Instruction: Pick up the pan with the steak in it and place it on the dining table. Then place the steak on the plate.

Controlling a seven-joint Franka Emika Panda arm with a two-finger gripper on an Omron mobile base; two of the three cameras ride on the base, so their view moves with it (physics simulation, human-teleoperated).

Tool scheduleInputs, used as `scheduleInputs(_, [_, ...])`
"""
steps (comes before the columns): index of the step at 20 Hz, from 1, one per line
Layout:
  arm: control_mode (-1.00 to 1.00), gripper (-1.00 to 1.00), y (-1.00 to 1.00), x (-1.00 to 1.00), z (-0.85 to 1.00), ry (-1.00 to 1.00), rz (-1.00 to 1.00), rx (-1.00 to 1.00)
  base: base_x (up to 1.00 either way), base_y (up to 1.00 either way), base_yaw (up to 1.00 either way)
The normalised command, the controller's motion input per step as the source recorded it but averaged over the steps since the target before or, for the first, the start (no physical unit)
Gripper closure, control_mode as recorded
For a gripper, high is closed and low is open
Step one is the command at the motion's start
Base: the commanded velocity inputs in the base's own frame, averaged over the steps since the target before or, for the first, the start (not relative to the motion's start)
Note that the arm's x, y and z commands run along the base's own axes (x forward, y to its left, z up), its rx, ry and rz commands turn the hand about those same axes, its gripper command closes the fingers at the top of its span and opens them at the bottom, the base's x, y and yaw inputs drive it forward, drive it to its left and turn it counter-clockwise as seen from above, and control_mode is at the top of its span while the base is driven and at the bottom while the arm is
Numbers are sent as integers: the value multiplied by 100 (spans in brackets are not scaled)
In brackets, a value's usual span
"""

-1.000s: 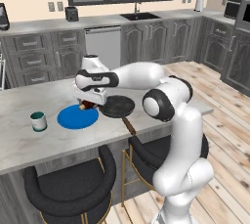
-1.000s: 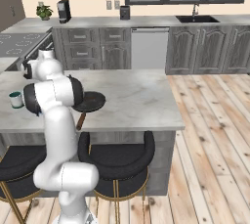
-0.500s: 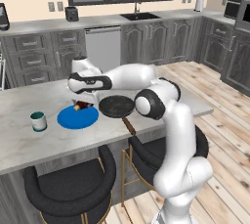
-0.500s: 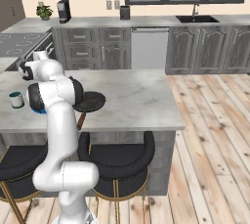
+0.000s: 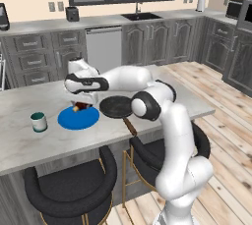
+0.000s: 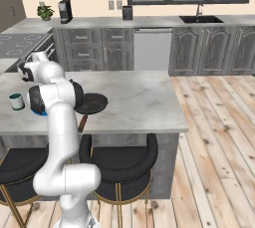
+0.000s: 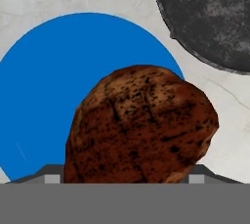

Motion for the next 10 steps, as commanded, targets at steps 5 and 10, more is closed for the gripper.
scheduleInputs(5, [-100, 100, 7, 23, -28, 1, -1, 0, 0, 0, 0])
scheduleInputs(10, [-100, 100, 22, 33, -25, 0, -3, 0, 0, 0, 0])
